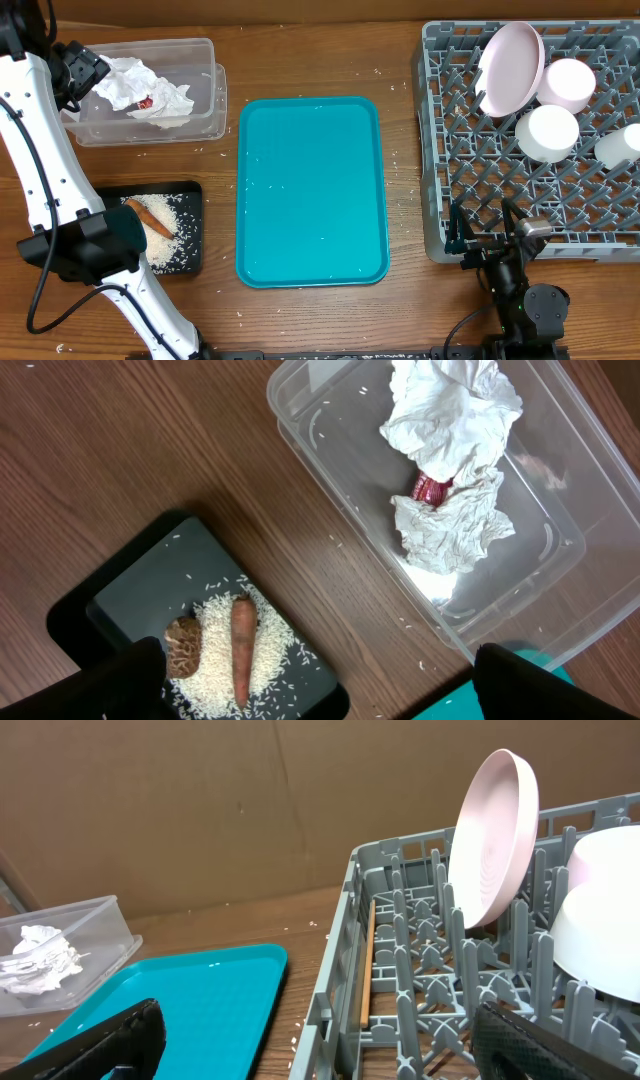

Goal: Sort waste into correct bins and load items into the dishwasher

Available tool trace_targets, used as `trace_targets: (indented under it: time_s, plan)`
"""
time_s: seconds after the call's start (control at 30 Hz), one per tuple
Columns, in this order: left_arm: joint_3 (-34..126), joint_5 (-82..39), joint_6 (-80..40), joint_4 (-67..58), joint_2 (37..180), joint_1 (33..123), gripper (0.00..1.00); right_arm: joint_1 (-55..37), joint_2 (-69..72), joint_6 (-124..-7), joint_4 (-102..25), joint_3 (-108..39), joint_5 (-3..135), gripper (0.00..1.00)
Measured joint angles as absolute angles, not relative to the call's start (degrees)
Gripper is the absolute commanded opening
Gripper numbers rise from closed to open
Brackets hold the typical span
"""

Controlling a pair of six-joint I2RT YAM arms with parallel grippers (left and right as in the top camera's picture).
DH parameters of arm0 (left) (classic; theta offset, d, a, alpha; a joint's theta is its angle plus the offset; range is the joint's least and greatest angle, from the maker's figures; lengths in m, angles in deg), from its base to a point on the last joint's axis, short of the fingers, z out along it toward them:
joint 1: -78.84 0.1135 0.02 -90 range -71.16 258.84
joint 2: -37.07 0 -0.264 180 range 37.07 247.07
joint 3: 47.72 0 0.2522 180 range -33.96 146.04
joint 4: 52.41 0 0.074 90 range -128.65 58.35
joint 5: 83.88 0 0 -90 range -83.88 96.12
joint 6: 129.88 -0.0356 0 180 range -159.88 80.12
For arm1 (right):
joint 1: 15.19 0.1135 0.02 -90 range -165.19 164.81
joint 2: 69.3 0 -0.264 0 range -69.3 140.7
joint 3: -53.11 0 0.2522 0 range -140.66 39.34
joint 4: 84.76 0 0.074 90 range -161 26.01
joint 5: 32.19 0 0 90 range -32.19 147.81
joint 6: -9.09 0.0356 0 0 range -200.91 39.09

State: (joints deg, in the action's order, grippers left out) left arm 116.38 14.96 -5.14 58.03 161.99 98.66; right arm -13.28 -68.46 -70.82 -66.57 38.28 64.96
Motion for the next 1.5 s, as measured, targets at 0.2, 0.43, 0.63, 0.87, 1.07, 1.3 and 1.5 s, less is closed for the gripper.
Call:
trace_targets:
  time_s: [0.2, 0.43, 0.63, 0.87, 1.07, 1.3, 1.5]
  plan:
    - [116.38, 14.96, -5.14, 58.03, 161.99, 98.66, 1.00, -13.28, -68.46, -70.86, -66.57, 38.28, 64.99, 1.00]
    - [116.38, 14.98, -5.14, 58.03, 161.99, 98.66, 1.00, -13.28, -68.46, -70.82, -66.59, 38.28, 64.96, 1.00]
    - [116.38, 14.96, -5.14, 58.03, 161.90, 98.55, 1.00, -13.28, -68.46, -70.84, -66.59, 38.28, 64.96, 1.00]
    - [115.99, 14.96, -5.14, 58.03, 157.51, 98.44, 1.00, -13.28, -68.46, -70.84, -66.59, 38.28, 64.92, 1.00]
    - [116.01, 14.98, -5.14, 58.03, 150.34, 98.44, 1.00, -13.28, -68.46, -70.84, -66.59, 38.28, 64.88, 1.00]
    - [116.01, 14.98, -5.14, 58.03, 146.95, 97.65, 1.00, -13.28, -68.46, -70.84, -66.61, 38.28, 64.88, 1.00]
    - [116.01, 12.60, -8.48, 58.03, 144.75, 94.83, 1.00, -13.28, -68.46, -70.82, -66.59, 38.28, 64.86, 1.00]
